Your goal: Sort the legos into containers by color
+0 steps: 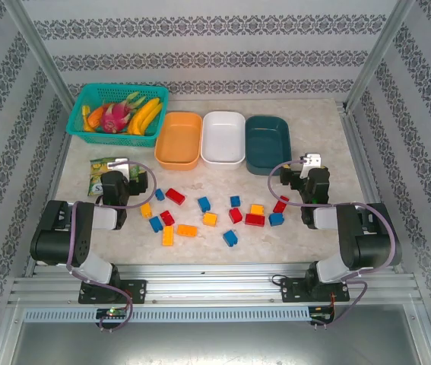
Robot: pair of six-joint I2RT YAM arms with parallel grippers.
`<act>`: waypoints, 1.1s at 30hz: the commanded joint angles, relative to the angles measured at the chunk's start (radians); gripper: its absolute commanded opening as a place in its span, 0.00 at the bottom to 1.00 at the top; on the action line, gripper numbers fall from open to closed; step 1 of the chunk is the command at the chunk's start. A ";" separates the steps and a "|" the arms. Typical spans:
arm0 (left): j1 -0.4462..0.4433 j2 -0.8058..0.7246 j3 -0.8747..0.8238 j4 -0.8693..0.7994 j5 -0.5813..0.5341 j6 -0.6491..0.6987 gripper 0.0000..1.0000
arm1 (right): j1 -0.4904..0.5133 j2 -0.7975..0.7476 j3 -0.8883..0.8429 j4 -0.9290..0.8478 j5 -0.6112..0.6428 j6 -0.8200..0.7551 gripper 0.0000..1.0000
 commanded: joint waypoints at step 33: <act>-0.086 -0.396 0.078 -0.407 -0.221 -0.031 1.00 | 0.043 -0.360 0.053 -0.281 0.315 0.040 0.98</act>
